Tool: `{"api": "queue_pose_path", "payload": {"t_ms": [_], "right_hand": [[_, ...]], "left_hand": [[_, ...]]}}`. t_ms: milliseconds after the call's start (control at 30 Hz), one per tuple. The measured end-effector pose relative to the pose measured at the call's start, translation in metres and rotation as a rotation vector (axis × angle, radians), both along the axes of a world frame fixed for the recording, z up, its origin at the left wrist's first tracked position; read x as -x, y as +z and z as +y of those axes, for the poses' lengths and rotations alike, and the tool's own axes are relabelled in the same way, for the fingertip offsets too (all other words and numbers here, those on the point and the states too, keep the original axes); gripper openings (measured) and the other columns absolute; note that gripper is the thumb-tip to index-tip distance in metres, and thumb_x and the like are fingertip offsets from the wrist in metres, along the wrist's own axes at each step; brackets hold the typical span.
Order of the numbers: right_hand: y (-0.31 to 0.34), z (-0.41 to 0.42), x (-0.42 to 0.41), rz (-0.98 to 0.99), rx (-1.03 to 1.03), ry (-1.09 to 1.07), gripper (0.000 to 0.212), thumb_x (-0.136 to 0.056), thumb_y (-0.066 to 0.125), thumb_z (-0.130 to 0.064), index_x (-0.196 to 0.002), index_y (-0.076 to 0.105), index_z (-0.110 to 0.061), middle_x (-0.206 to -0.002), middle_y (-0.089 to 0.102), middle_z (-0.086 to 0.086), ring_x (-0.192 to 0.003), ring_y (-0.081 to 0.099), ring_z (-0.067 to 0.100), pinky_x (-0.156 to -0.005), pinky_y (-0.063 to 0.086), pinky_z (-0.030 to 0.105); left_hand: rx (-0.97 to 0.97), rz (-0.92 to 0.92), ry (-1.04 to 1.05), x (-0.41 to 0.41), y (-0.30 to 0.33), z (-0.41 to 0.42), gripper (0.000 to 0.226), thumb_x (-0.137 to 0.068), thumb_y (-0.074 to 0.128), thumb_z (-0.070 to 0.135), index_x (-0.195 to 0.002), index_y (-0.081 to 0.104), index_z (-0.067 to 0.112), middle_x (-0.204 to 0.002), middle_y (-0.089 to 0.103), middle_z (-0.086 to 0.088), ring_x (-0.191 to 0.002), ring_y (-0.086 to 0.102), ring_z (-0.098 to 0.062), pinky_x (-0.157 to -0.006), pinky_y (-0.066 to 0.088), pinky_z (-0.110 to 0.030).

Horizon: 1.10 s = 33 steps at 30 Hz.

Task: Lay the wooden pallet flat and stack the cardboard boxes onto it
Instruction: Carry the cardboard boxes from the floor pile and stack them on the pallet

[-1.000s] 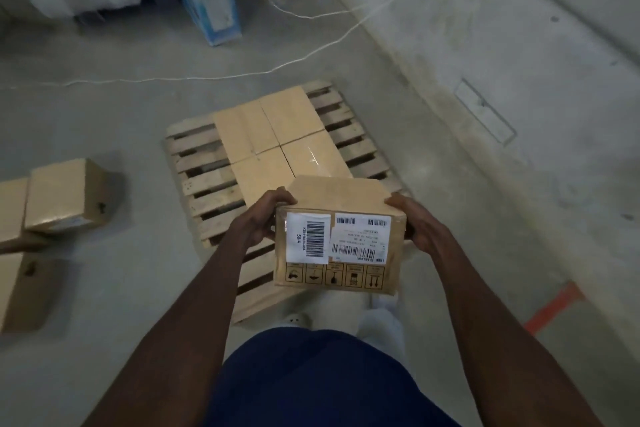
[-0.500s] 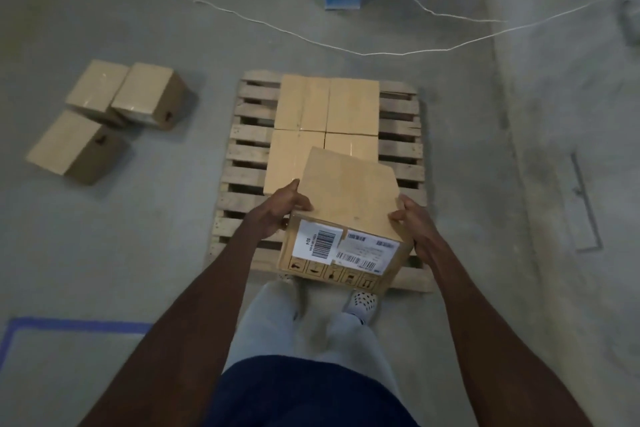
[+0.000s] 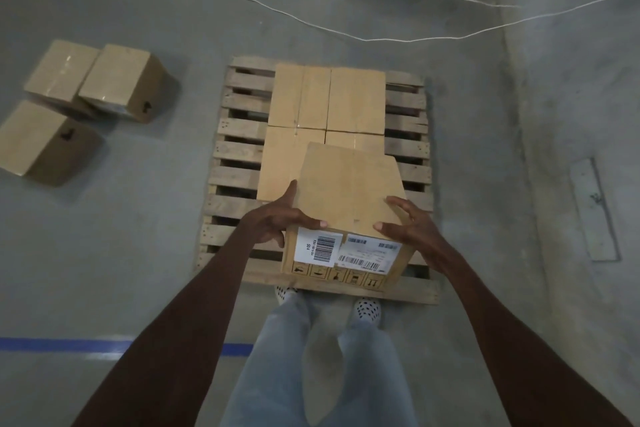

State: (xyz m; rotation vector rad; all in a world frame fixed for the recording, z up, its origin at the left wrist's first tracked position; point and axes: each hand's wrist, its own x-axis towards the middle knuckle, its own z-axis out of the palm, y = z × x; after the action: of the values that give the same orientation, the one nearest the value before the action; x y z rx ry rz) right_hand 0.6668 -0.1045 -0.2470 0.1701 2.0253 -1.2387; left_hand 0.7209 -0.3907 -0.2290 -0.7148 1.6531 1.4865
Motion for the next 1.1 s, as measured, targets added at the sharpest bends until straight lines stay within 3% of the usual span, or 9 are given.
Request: {"api": "queue_pose_path", "payload": {"t_ms": [167,267,333,500,600,633,733,900,1100], "right_hand": [[-0.059,0.001,0.042,0.083,-0.154,0.245,0.131,-0.045,0.09,-0.058,-0.154,0.022,-0.029,-0.161,0.01,-0.004,-0.144,0.021,0.024,-0.115,0.031,0.046],[-0.12,0.005,0.081,0.145,-0.191,0.284,0.138,-0.048,0.09,-0.055,-0.157,0.01,-0.029,-0.164,0.001,-0.005,-0.146,0.016,0.023,-0.116,0.025,0.043],[-0.161,0.004,0.107,0.214,-0.222,0.31,0.141,-0.046,0.09,-0.058,-0.157,0.008,-0.031,-0.164,-0.003,-0.005,-0.148,0.013,0.021,-0.116,0.023,0.04],[-0.263,0.01,0.135,0.34,-0.216,0.331,0.132,-0.054,0.086,-0.051,-0.156,0.004,-0.036,-0.164,-0.012,-0.007,-0.15,0.002,0.017,-0.118,0.015,0.04],[-0.307,0.018,0.129,0.347,-0.195,0.377,0.139,-0.052,0.085,-0.056,-0.156,-0.004,-0.035,-0.161,-0.025,-0.01,-0.15,-0.008,0.016,-0.118,0.01,0.037],[-0.316,0.02,0.123,0.343,-0.204,0.409,0.14,-0.052,0.086,-0.056,-0.156,-0.005,-0.034,-0.16,-0.028,-0.01,-0.15,-0.01,0.015,-0.117,0.009,0.034],[-0.328,0.025,0.107,0.414,-0.206,0.381,0.131,-0.06,0.089,-0.044,-0.158,0.004,-0.029,-0.162,-0.022,-0.006,-0.15,-0.006,0.012,-0.115,0.012,0.029],[-0.325,0.02,0.123,0.517,-0.196,0.217,0.111,-0.067,0.089,-0.029,-0.156,0.023,-0.022,-0.165,0.004,-0.001,-0.149,0.013,0.016,-0.12,0.023,0.038],[-0.328,0.014,0.145,0.513,-0.162,0.144,0.106,-0.069,0.088,-0.023,-0.155,0.026,-0.016,-0.164,0.011,0.004,-0.148,0.017,0.017,-0.119,0.025,0.034]], "left_hand": [[0.027,0.097,-0.025,0.035,-0.073,-0.001,0.144,-0.055,0.094,0.034,-0.15,-0.014,0.045,-0.156,0.028,-0.003,-0.13,0.045,-0.032,-0.097,0.048,-0.056],[0.035,0.178,-0.049,0.057,-0.14,0.005,0.148,-0.058,0.093,0.029,-0.149,-0.022,0.04,-0.163,-0.001,0.003,-0.147,0.016,-0.027,-0.116,0.029,-0.051],[0.075,0.245,-0.068,0.073,-0.188,0.008,0.146,-0.062,0.091,0.022,-0.15,-0.024,0.034,-0.163,-0.008,0.004,-0.148,0.008,-0.021,-0.119,0.018,-0.041],[0.147,0.394,-0.006,0.095,-0.298,0.015,0.141,-0.065,0.087,0.002,-0.152,-0.021,0.028,-0.161,0.004,0.001,-0.141,0.015,-0.012,-0.117,0.024,-0.038],[0.196,0.469,0.013,0.086,-0.335,0.021,0.14,-0.065,0.086,0.001,-0.152,-0.019,0.03,-0.161,0.003,0.002,-0.143,0.012,-0.014,-0.105,0.035,-0.017],[0.213,0.474,0.01,0.083,-0.343,0.022,0.139,-0.065,0.086,0.002,-0.153,-0.018,0.029,-0.161,0.003,0.002,-0.144,0.012,-0.016,-0.106,0.036,-0.018],[0.254,0.473,0.032,0.077,-0.354,0.02,0.137,-0.063,0.089,0.006,-0.155,-0.011,0.029,-0.16,0.014,0.004,-0.146,0.017,-0.017,-0.118,0.026,-0.045],[0.303,0.548,0.171,0.09,-0.348,0.021,0.112,-0.067,0.086,0.003,-0.155,0.019,0.018,-0.147,0.042,0.009,-0.136,0.039,-0.01,-0.111,0.037,-0.032],[0.24,0.559,0.233,0.108,-0.35,0.015,0.093,-0.074,0.076,-0.01,-0.152,0.026,0.006,-0.149,0.044,-0.006,-0.137,0.042,-0.017,-0.111,0.04,-0.043]]}}
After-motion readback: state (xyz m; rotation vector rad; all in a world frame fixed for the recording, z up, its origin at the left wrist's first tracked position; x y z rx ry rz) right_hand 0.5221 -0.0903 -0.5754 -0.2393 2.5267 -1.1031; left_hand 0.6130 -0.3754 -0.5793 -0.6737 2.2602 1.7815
